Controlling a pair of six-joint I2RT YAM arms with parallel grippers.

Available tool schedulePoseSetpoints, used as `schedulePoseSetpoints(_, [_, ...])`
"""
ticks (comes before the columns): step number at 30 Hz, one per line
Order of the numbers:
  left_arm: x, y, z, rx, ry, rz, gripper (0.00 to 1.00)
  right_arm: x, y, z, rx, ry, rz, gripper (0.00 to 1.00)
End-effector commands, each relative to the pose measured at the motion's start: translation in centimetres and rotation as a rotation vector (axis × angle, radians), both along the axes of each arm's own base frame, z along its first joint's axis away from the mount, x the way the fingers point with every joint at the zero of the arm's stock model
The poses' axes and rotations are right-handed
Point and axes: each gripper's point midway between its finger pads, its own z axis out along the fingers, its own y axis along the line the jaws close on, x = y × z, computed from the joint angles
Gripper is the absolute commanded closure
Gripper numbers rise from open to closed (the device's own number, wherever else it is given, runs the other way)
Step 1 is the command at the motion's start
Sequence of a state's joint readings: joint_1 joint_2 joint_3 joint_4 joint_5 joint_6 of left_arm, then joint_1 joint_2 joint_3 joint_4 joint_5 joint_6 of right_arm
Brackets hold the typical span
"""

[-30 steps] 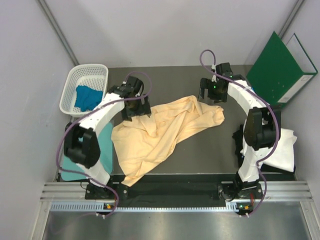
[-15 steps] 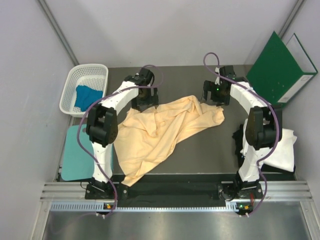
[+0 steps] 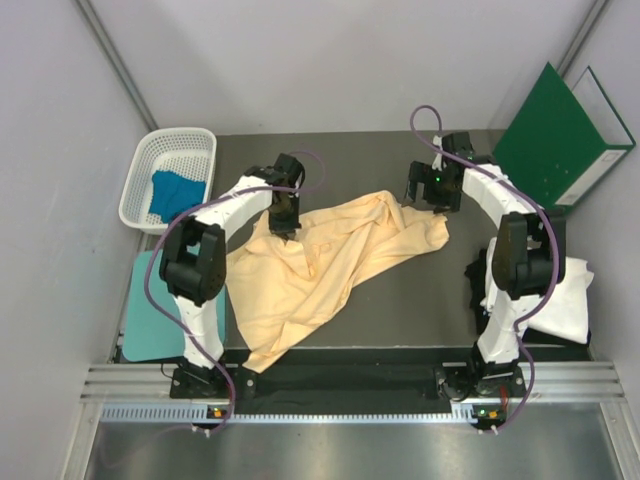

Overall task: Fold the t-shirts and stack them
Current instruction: Flatten out the tshirt

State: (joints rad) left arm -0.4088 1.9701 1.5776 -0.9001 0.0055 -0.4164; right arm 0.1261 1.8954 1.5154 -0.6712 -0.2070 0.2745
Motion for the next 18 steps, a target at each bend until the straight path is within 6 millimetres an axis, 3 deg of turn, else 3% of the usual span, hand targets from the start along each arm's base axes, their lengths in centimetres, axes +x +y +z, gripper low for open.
schedulePoseSetpoints(1, [-2.6,0.6,3.1,-0.026,-0.040,-0.013,1.00,0.2,0.2,0.8,0.046,-0.029,-0.010,0.00])
schedulePoseSetpoints(9, [-8.1,1.9,2.8,-0.004,0.033,-0.019,1.00,0.1,0.5,0.3,0.059,-0.018,-0.007,0.00])
schedulePoseSetpoints(15, [-11.5,2.9,3.9,0.019,0.078,-0.007,1.00,0.0,0.6,-0.1,0.065,-0.008,-0.003,0.00])
schedulePoseSetpoints(18, [-12.7,4.4,4.8,0.067,0.083,0.015,1.00,0.0,0.6,-0.4,0.066,0.000,-0.002,0.00])
